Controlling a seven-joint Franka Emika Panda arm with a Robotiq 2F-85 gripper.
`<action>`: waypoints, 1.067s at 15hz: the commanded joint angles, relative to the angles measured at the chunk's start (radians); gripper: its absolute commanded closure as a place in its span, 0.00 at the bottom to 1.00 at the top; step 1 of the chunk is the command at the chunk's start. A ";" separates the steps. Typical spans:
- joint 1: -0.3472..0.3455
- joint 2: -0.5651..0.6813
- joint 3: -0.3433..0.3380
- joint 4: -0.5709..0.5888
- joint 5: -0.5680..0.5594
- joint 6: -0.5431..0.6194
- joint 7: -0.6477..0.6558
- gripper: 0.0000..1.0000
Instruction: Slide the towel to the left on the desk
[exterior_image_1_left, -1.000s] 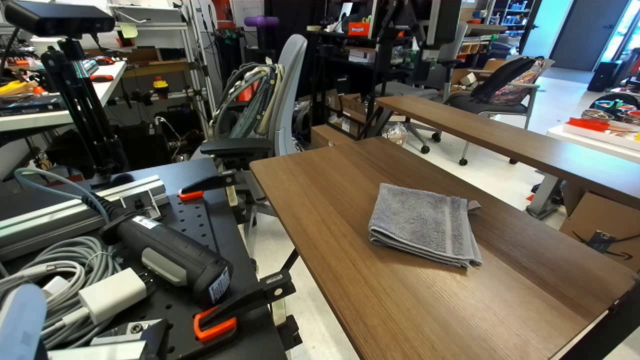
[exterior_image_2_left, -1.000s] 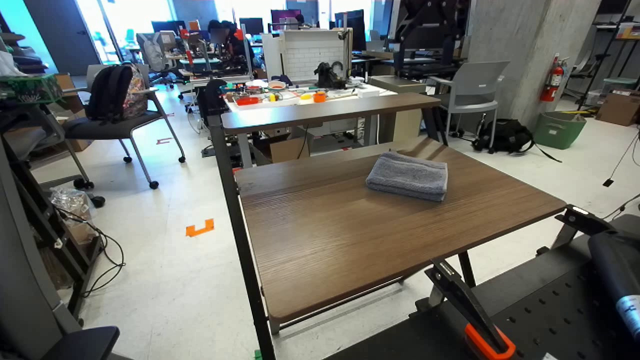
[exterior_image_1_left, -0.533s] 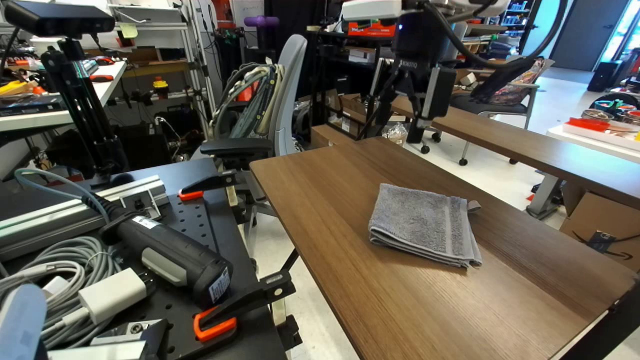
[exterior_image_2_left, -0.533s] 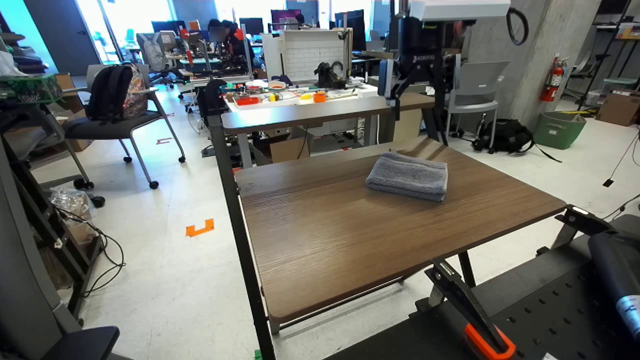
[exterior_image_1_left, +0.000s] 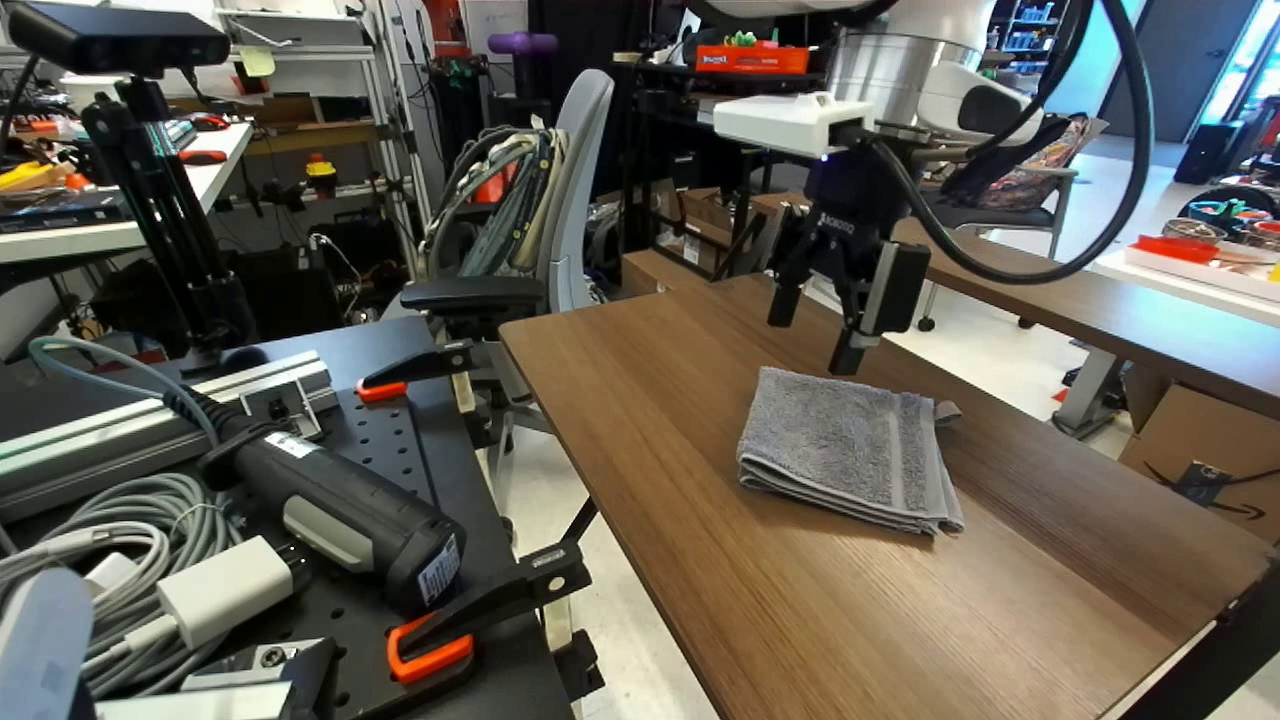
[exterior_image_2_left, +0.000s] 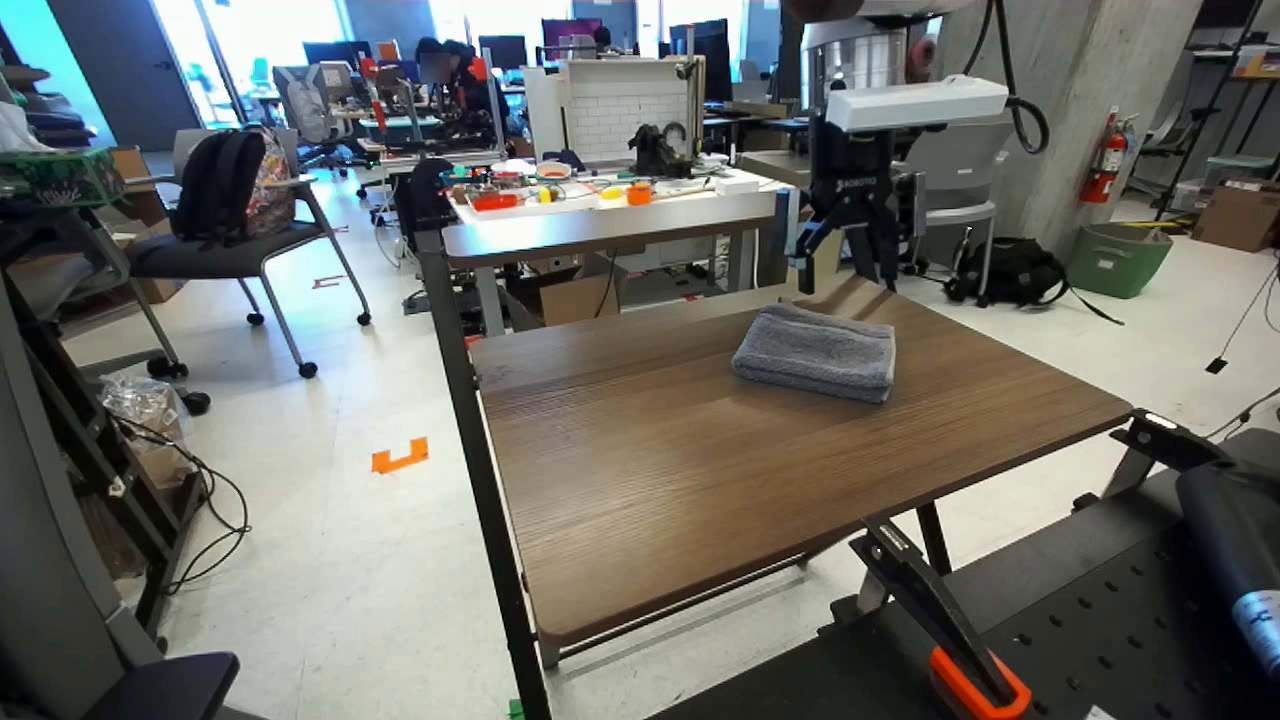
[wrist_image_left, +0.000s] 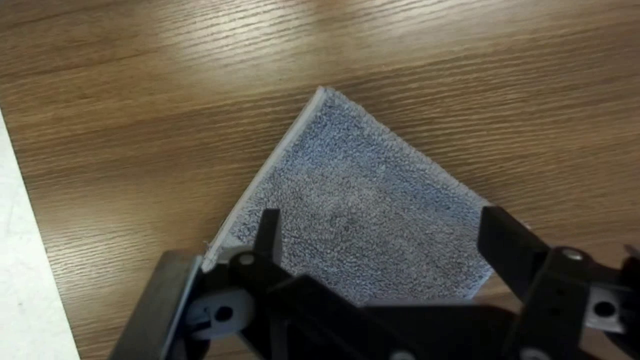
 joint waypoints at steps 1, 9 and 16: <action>-0.020 0.078 -0.003 0.089 0.031 0.029 -0.015 0.00; -0.008 0.220 -0.032 0.213 0.012 0.038 0.026 0.00; 0.031 0.311 -0.067 0.286 -0.027 0.025 0.053 0.00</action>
